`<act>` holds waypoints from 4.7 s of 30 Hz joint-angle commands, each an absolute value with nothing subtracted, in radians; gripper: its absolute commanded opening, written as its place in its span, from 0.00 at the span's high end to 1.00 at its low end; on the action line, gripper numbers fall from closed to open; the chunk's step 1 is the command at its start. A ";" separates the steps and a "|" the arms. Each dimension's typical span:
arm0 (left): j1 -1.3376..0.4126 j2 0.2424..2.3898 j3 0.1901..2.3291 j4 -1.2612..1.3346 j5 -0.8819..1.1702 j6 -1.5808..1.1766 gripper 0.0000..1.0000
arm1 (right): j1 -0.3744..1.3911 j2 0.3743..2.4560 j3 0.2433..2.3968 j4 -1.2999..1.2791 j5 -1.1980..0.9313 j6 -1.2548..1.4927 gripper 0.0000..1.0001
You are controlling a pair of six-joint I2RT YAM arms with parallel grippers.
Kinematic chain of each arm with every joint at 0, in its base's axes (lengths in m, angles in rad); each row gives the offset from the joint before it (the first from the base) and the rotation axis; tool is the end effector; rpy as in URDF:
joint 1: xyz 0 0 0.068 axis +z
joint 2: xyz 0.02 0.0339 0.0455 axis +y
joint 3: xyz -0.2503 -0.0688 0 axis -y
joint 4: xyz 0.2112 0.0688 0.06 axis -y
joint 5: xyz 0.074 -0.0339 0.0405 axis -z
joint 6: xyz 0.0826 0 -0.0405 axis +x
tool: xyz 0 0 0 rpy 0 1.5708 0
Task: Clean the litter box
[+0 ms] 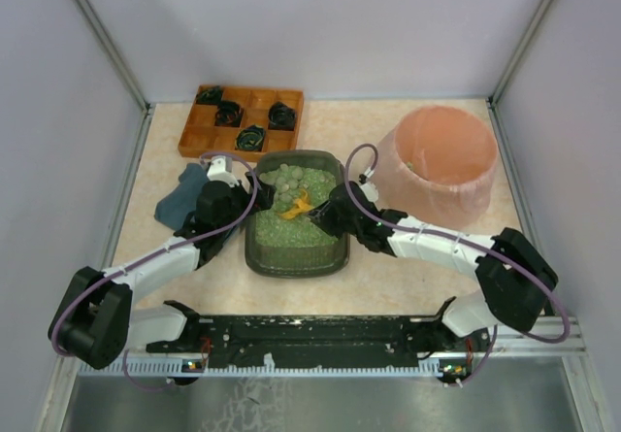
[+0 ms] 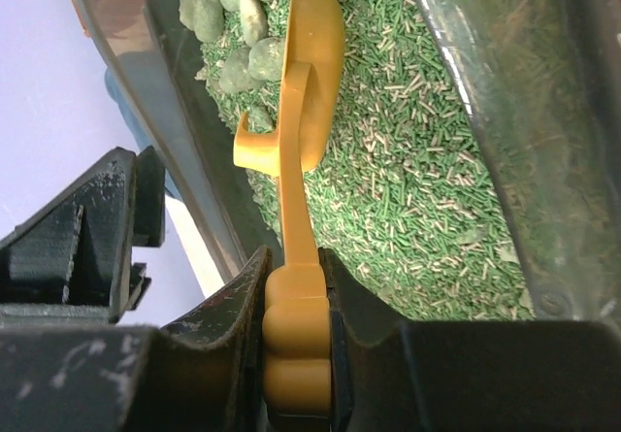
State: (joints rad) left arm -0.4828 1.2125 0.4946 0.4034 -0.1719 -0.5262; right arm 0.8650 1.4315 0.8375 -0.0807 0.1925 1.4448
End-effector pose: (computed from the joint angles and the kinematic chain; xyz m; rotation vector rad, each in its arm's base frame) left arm 0.2533 -0.1168 0.2061 -0.1610 1.9082 -0.5268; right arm 0.2163 0.2295 0.1960 0.8054 2.3042 0.9769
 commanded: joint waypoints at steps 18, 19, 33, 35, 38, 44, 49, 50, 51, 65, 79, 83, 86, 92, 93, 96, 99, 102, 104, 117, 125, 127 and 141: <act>-0.488 1.200 0.499 0.425 -0.172 -0.512 0.05 | 0.830 1.079 0.524 0.126 0.183 1.305 1.00; -0.488 1.201 0.499 0.425 -0.172 -0.512 0.05 | 0.830 1.063 0.514 0.140 0.185 1.292 1.00; -0.488 1.204 0.498 0.428 -0.166 -0.511 0.05 | 0.824 0.864 0.356 0.337 0.194 1.109 1.00; -0.488 1.203 0.499 0.428 -0.166 -0.512 0.05 | 0.823 0.830 0.331 0.360 0.198 1.098 1.00; -0.488 1.204 0.499 0.428 -0.166 -0.511 0.05 | 0.821 0.791 0.298 0.399 0.200 1.092 1.00; -0.488 1.208 0.499 0.430 -0.163 -0.511 0.05 | 0.818 0.761 0.263 0.453 0.152 1.089 1.00; -0.488 1.205 0.499 0.428 -0.166 -0.512 0.05 | 0.818 0.765 0.248 0.517 0.107 1.088 1.00; -0.488 1.204 0.499 0.428 -0.166 -0.512 0.05 | 0.818 0.766 0.240 0.544 0.096 1.084 1.00; -0.488 1.203 0.499 0.428 -0.166 -0.511 0.05 | 0.817 0.767 0.230 0.575 0.086 1.080 1.00; -0.488 1.194 0.496 0.422 -0.178 -0.513 0.05 | 0.742 0.653 0.150 0.524 0.087 1.206 1.00; -0.488 1.204 0.498 0.426 -0.171 -0.514 0.05 | 0.692 0.767 0.223 0.451 -0.065 1.250 1.00; -0.488 1.198 0.497 0.425 -0.176 -0.514 0.05 | 0.693 0.780 0.392 0.112 0.019 1.255 1.00; -0.488 1.200 0.496 0.428 -0.172 -0.514 0.05 | 0.702 0.817 0.469 -0.034 0.068 1.314 1.00; -0.488 1.201 0.497 0.426 -0.170 -0.515 0.05 | 0.804 0.931 0.599 -0.208 0.232 1.416 1.00; -0.488 1.199 0.497 0.426 -0.171 -0.515 0.05 | 0.827 0.955 0.632 -0.262 0.253 1.423 1.00; -0.488 1.199 0.497 0.427 -0.170 -0.514 0.05 | 0.864 1.025 0.727 -0.353 0.308 1.451 1.00; -0.488 1.204 0.497 0.427 -0.168 -0.516 0.05 | 0.873 1.074 0.794 -0.430 0.327 1.501 1.00; -0.488 1.204 0.498 0.427 -0.166 -0.518 0.05 | 0.873 1.132 0.838 -0.467 0.345 1.567 1.00; -0.488 1.203 0.499 0.424 -0.169 -0.517 0.05 | 0.872 1.190 0.871 -0.481 0.343 1.582 1.00; -0.488 1.196 0.498 0.422 -0.175 -0.516 0.05 | 0.855 1.486 0.948 -0.279 0.215 1.538 1.00; -0.487 1.192 0.497 0.421 -0.176 -0.516 0.05 | 0.839 1.532 0.819 -0.031 0.125 1.476 1.00; -0.488 1.191 0.497 0.420 -0.175 -0.516 0.05 | 0.838 1.517 0.799 0.001 0.110 1.426 1.00; -0.489 1.189 0.496 0.420 -0.176 -0.515 0.05 | 0.827 1.281 0.582 0.280 0.088 1.287 1.00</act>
